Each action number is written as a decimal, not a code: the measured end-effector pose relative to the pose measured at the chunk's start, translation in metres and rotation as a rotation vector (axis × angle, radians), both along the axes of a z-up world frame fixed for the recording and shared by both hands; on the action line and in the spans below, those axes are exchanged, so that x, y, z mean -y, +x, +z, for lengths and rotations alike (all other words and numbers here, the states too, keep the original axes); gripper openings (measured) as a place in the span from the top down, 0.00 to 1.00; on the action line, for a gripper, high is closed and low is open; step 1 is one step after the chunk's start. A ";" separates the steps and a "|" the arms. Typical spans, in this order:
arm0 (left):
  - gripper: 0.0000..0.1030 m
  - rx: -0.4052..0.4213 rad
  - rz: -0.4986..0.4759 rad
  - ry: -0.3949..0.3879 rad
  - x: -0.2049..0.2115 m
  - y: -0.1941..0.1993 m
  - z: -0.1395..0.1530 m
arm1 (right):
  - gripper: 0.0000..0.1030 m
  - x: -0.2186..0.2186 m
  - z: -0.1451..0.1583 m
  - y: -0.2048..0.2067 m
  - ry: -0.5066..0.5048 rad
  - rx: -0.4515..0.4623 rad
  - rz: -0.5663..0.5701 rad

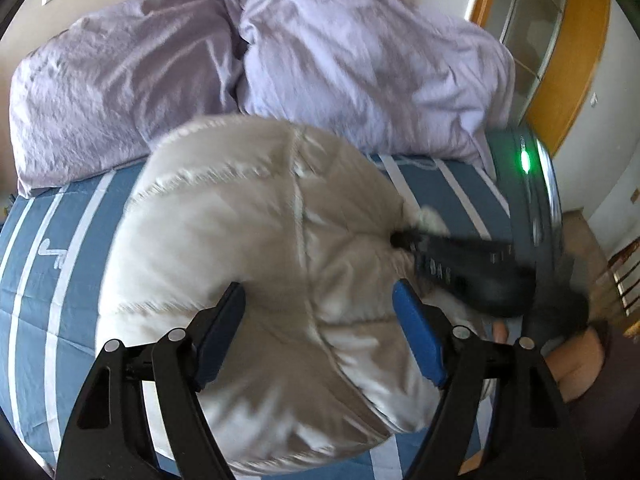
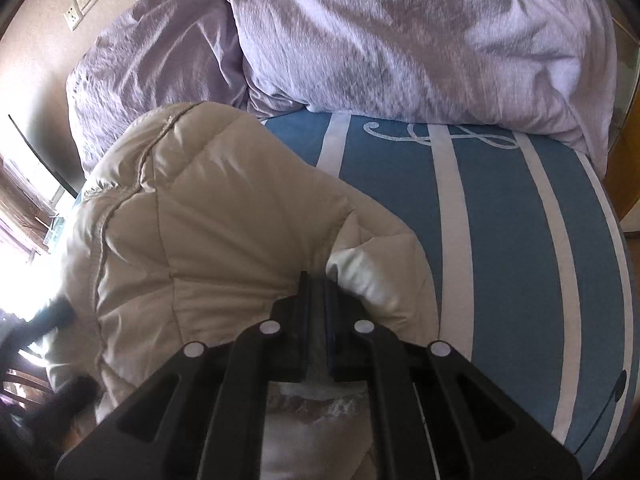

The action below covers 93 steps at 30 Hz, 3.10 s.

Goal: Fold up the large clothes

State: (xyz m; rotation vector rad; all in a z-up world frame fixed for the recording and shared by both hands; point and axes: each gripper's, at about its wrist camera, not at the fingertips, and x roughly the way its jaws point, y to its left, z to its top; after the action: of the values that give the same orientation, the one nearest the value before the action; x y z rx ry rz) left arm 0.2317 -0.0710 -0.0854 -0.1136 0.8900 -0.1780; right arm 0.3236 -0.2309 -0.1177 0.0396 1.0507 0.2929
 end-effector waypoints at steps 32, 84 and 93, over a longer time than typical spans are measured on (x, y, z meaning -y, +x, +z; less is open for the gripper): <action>0.20 0.040 0.146 0.155 -0.086 0.090 -0.031 | 0.95 -0.013 -0.011 -0.018 -0.056 0.154 -0.098; 0.08 0.007 0.168 0.126 -0.100 0.114 -0.074 | 0.95 -0.025 -0.026 -0.008 -0.115 0.202 -0.122; 0.08 -0.016 0.135 0.075 -0.117 0.097 -0.053 | 0.83 -0.013 -0.003 -0.015 -0.088 0.122 -0.117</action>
State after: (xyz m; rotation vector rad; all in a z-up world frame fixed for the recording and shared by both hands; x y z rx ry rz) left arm 0.3288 0.0460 -0.1383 -0.1048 0.9003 -0.0183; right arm 0.3089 -0.2175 -0.1212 0.0036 0.9350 0.1405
